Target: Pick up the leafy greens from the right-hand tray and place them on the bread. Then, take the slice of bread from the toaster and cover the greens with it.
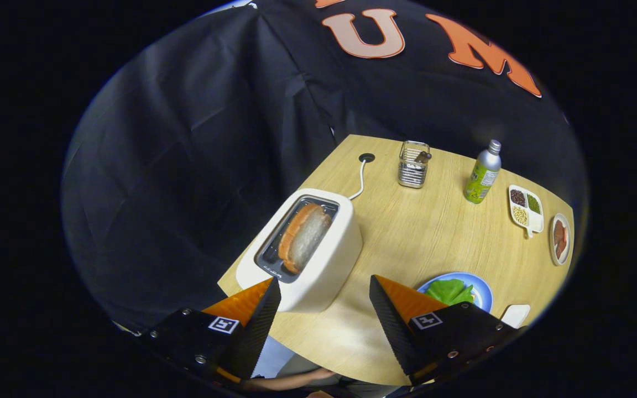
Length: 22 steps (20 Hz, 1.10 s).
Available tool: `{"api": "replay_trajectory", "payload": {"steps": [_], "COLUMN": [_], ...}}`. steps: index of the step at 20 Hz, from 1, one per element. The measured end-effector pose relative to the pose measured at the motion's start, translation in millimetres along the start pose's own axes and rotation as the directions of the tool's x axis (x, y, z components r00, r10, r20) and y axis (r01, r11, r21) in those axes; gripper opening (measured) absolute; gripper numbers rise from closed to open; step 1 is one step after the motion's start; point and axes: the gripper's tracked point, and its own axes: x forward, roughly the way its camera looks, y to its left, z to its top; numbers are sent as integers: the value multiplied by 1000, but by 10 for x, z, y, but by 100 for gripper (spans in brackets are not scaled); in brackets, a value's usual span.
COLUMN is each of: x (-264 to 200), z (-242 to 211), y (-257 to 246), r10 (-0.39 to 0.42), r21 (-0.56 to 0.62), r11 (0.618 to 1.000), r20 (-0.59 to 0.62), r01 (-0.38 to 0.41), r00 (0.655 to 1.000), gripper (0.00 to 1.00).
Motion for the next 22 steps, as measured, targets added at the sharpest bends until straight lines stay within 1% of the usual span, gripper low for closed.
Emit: {"api": "replay_trajectory", "payload": {"steps": [6, 10, 11, 13, 16, 17, 19, 20, 21, 22], "x": [65, 260, 296, 372, 587, 626, 714, 752, 787, 822], "z": [222, 296, 312, 335, 310, 303, 288, 302, 305, 331], "y": [287, 384, 393, 371, 306, 282, 190, 187, 212, 226], "r10": [-10, -24, -28, -49, -97, -103, -129, -126, -124, -114], "r21": [-26, 16, 17, 7, 41, 61, 98, 124, 153, 177], "r11": [1000, 1000, 999, 999, 994, 992, 984, 981, 977, 973], "r20": [-9, -42, -57, -73, -111, -128, -157, -163, -175, -180], "r01": [9, 24, 29, 49, 102, 112, 146, 148, 151, 146], "r00": [1000, 999, 998, 996, 989, 986, 979, 978, 977, 977], "gripper": [97, 97, 95, 94, 89, 86, 82, 79, 74, 71]}}
